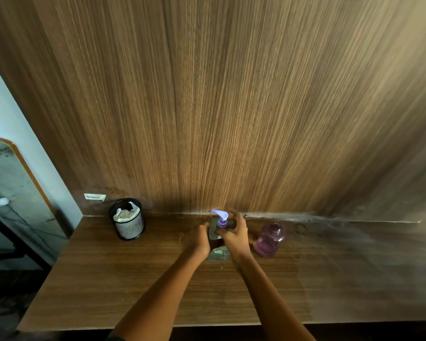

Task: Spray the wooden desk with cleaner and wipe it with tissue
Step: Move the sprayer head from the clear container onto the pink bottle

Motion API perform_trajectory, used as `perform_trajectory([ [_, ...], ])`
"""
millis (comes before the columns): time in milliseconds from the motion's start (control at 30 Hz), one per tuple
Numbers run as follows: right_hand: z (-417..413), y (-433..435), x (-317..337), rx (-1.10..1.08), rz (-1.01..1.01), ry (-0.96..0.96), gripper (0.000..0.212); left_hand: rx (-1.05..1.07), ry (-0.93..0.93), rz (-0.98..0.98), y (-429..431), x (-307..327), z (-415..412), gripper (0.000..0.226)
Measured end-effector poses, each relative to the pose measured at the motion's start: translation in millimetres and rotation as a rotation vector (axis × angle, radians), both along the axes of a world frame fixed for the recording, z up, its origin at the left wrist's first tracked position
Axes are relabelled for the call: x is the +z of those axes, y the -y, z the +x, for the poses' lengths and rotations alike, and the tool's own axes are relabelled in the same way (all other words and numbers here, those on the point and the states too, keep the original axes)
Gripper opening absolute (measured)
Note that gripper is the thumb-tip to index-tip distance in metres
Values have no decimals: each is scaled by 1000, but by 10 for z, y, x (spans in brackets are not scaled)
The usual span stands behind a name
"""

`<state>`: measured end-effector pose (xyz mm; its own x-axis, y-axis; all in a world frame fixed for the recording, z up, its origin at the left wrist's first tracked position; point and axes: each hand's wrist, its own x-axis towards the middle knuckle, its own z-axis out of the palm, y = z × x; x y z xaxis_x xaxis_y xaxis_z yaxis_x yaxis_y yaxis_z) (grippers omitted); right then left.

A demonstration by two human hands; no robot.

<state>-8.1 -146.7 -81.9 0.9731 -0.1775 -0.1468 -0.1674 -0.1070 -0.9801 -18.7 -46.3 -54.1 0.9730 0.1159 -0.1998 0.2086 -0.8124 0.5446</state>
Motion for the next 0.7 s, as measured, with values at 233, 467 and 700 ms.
perform_trajectory([
  [233, 24, -48, -3, -72, -100, 3, 31, -30, -13, -48, -13, 45, -30, 30],
  [467, 12, -21, 22, 27, -48, -16, 35, -69, 8, -95, -16, 150, -85, 41],
  [700, -13, -14, 73, 18, 34, -21, 46, -18, 25, -258, -38, 79, -86, 31],
])
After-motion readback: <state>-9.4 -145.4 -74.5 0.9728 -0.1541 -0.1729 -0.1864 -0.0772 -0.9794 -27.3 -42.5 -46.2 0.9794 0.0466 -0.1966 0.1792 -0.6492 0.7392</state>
